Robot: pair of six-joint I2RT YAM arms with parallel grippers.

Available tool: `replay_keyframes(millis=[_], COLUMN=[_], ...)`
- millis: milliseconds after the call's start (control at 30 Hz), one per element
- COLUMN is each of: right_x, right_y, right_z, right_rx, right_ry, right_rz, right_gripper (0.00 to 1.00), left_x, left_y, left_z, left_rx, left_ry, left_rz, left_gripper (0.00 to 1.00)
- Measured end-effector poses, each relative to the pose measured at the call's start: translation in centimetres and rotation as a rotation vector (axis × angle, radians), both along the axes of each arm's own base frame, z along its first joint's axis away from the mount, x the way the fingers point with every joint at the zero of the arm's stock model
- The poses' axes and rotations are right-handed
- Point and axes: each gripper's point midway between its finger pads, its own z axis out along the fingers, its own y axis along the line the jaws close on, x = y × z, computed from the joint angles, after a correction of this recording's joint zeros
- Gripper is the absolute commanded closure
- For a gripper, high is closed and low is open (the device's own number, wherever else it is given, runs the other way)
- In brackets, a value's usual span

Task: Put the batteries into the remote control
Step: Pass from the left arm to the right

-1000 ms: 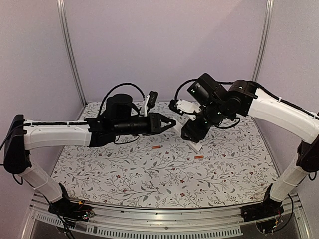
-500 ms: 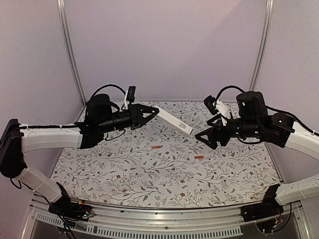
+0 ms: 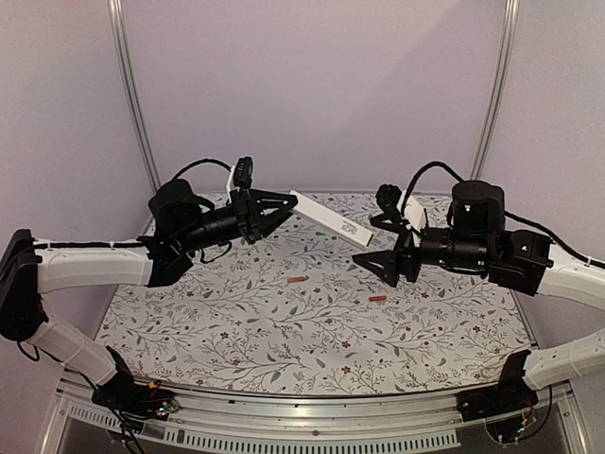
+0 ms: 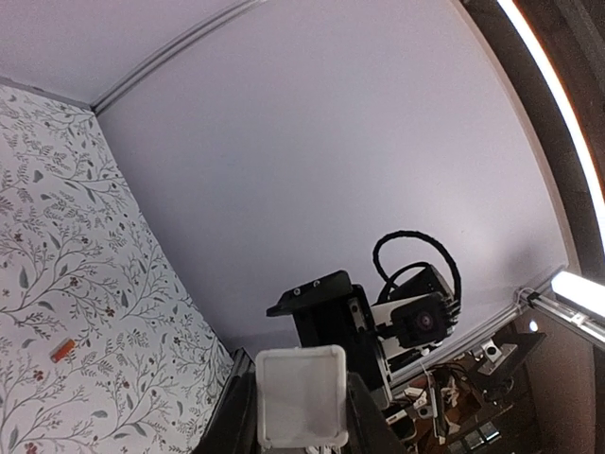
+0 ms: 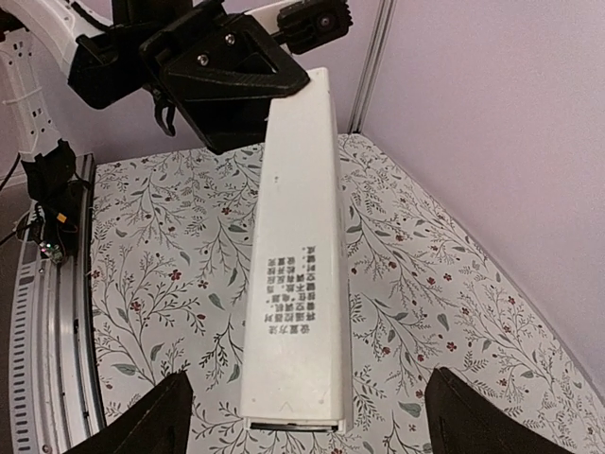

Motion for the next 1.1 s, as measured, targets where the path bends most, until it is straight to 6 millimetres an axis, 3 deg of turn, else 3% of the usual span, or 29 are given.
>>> replay_keyframes(millis=[233,433,600,933,1100], right_x=[-0.9,-0.9,-0.5,-0.1,-0.2], right_y=[1.3,1.7,1.7,1.6,1.5], right_z=[-0.6,-0.6,0.5,1.6,1.9], right_rx=[0.0,0.005,0.027,0.046,0.052], right_ry=[-0.117,-0.213,-0.277,-0.324,-0.333], right_rz=[0.031,0.01,-0.016,-0.041,-0.043], right_gripper=[0.3,0.35,0.46,0.56,0.73], left_x=[-0.3,-0.2,-0.2,-0.4,-0.3], left_y=[0.0,-0.3,-0.4,-0.2,-0.3], left_z=[1.2,0.4,0.6,0.7,0.5], left_rx=[-0.083,-0.116,-0.141,-0.162,-0.159], left_ry=[0.022,0.075,0.091,0.11,0.118], left_rz=[-0.037,-0.064,-0.077,-0.084,-0.084], left_gripper=[1.0,1.0,1.0,1.0,1.0])
